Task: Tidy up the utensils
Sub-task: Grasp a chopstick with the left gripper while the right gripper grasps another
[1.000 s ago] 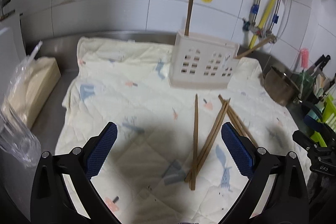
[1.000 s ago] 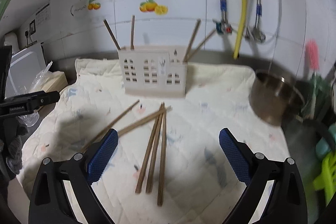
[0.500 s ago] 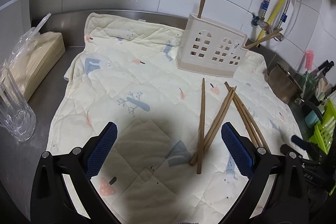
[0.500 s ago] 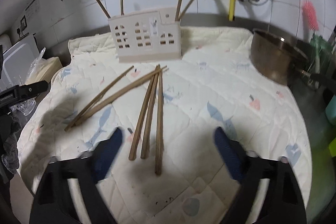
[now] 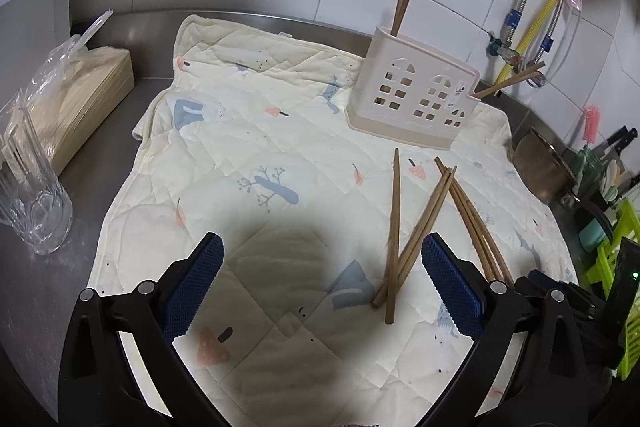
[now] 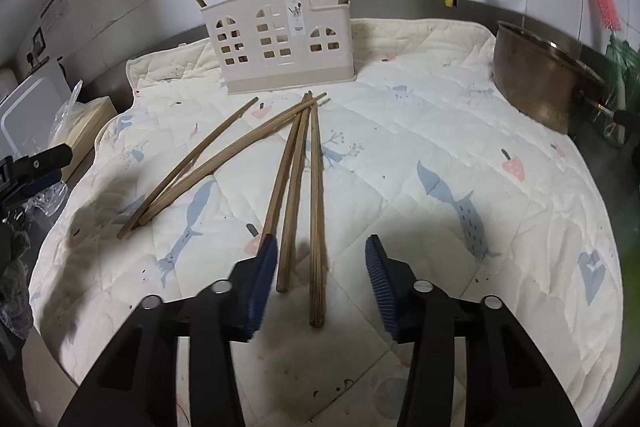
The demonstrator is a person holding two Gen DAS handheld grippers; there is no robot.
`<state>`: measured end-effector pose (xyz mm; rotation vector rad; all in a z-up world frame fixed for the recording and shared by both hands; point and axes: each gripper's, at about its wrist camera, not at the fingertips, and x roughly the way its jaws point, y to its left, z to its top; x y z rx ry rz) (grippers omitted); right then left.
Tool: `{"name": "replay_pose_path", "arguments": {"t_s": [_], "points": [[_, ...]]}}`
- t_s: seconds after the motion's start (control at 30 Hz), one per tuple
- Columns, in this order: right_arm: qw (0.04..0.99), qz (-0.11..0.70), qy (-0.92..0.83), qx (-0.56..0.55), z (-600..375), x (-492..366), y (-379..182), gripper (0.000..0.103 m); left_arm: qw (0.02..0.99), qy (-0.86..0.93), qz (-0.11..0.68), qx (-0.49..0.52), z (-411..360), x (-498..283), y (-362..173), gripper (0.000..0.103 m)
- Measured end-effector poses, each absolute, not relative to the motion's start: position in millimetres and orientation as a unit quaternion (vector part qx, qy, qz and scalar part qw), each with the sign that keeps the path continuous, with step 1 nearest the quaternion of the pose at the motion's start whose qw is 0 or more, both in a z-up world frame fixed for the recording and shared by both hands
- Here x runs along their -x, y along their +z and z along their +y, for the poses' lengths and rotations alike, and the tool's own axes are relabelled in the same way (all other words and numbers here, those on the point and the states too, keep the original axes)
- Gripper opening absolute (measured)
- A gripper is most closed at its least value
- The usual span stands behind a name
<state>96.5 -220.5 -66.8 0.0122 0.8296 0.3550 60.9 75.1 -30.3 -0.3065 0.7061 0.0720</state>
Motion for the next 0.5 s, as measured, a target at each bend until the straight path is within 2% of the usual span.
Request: {"name": "replay_pose_path", "arguments": {"t_s": [0.3, 0.5], "points": [[0.895, 0.409, 0.181, -0.003, -215.4, -99.9, -72.9, 0.025, 0.922, 0.035, 0.349, 0.161, 76.2, -60.6, -36.1, 0.097], [0.893, 0.412, 0.181, -0.001, -211.9, -102.9, -75.8, 0.017, 0.921, 0.033, 0.348, 0.171, 80.3, -58.4, -37.8, 0.085]]}}
